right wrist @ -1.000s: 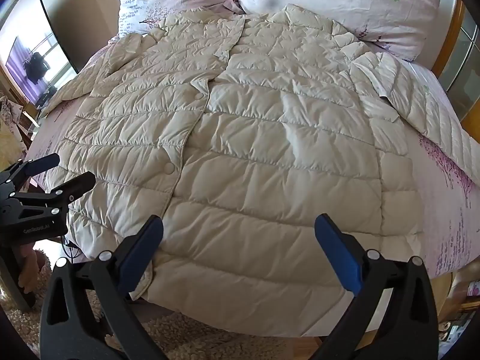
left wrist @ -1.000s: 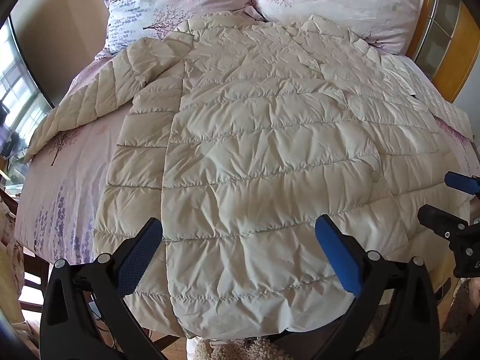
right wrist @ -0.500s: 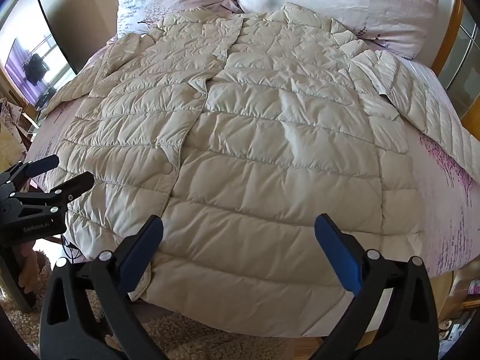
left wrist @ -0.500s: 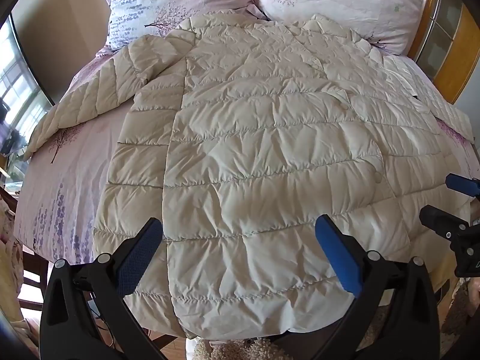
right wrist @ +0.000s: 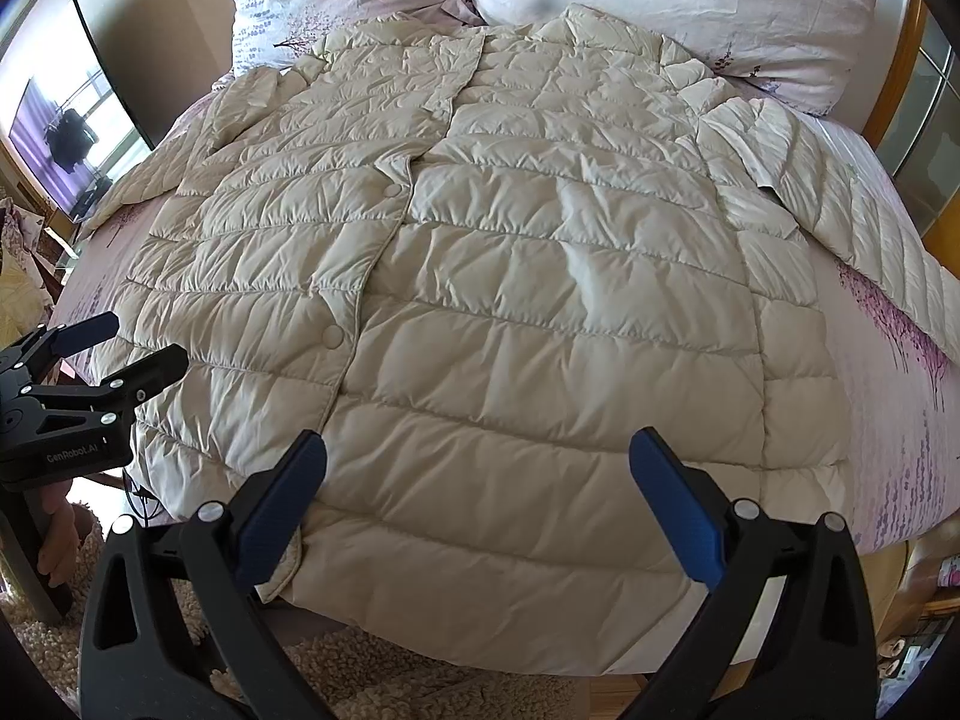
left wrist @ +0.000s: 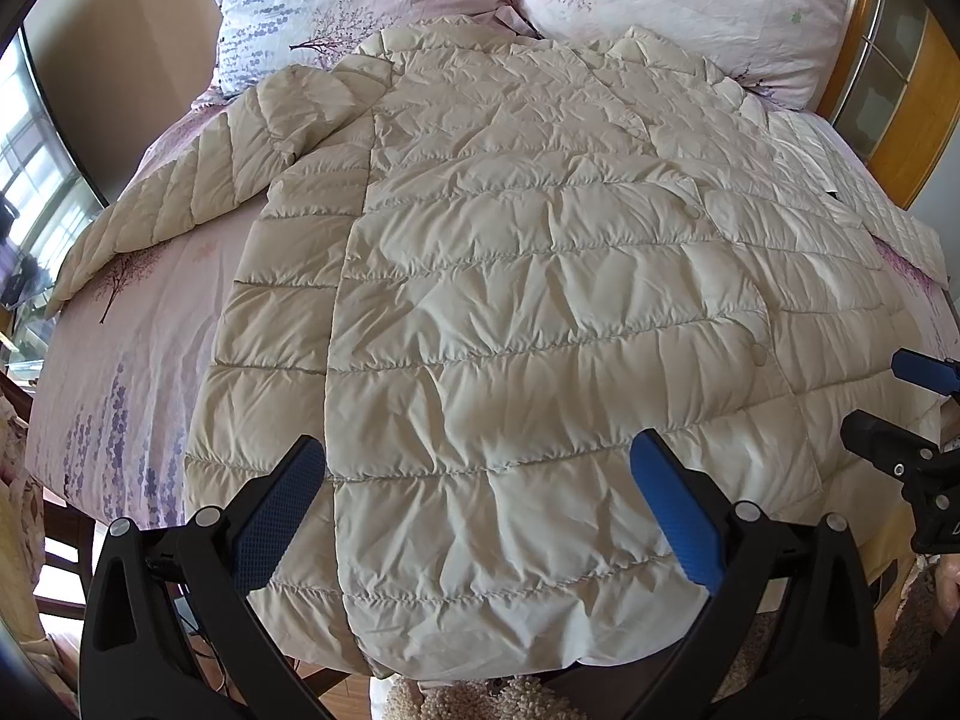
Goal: Fold large clothes
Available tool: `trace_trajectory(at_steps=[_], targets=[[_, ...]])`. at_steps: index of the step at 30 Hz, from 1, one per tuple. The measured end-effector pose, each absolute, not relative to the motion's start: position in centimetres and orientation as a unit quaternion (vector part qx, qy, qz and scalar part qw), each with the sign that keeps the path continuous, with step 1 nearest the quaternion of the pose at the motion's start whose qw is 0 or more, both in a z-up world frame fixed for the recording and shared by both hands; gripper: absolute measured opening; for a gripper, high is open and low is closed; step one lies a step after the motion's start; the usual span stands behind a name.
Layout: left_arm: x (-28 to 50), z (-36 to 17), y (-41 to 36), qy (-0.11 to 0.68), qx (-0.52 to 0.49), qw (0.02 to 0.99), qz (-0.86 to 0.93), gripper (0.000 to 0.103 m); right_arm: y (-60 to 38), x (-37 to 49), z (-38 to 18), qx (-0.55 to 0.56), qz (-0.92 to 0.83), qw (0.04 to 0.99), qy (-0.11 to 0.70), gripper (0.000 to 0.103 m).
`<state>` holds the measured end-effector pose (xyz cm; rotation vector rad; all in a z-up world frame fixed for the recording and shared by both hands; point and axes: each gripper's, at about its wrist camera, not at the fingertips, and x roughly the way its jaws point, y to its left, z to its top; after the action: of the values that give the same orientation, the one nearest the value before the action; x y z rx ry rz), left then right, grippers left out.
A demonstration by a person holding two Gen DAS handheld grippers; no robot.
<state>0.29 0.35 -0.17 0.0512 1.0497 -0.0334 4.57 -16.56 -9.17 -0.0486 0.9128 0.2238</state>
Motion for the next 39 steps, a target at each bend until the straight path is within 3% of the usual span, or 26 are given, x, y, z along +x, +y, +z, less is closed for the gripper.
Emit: trace_trajectory(at_steps=[39], targets=[[0.20, -1.10, 0.58, 0.504, 0.023, 0.863, -0.017, 0.102, -16.70, 4.95, -9.61, -0.010, 0.111, 0.889, 0.445, 0.101]])
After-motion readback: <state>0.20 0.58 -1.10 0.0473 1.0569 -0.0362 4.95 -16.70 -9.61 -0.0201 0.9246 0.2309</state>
